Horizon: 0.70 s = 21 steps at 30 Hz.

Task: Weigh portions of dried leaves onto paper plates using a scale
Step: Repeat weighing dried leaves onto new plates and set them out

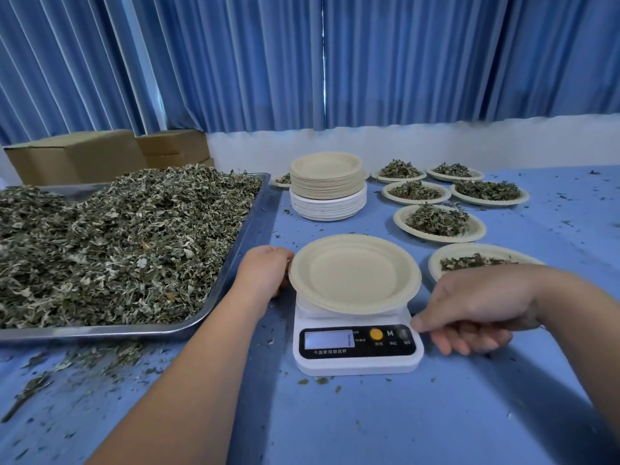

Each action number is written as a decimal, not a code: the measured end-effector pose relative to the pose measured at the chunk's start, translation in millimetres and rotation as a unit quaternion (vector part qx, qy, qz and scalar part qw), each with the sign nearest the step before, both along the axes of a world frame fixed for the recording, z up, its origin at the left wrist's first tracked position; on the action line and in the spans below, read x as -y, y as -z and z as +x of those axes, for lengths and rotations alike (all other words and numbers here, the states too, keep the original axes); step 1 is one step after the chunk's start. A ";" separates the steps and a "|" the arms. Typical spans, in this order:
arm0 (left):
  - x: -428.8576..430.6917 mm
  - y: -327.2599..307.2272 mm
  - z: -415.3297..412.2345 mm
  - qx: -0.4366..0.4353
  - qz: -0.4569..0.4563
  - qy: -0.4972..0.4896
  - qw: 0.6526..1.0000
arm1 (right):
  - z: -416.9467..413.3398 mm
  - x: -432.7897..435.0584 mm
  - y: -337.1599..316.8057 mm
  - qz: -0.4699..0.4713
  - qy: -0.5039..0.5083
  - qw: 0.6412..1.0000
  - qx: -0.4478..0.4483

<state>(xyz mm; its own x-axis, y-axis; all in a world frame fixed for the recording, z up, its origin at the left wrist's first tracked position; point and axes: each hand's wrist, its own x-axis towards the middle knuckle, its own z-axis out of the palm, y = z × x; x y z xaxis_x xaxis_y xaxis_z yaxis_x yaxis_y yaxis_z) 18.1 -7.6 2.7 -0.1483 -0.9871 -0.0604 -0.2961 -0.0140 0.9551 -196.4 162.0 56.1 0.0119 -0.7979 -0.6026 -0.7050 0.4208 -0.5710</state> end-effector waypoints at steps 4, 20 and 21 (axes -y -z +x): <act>1.0 0.2 -0.5 0.024 -0.015 0.009 1.000 | 6.3 3.3 4.7 0.000 0.002 1.000 0.005; 7.4 4.9 -1.4 0.069 -0.020 -0.001 0.997 | 9.3 6.1 8.5 0.010 0.001 1.000 0.017; 7.1 4.4 -1.7 0.074 -0.021 0.002 0.997 | 6.2 4.4 7.1 0.007 -0.003 1.000 0.027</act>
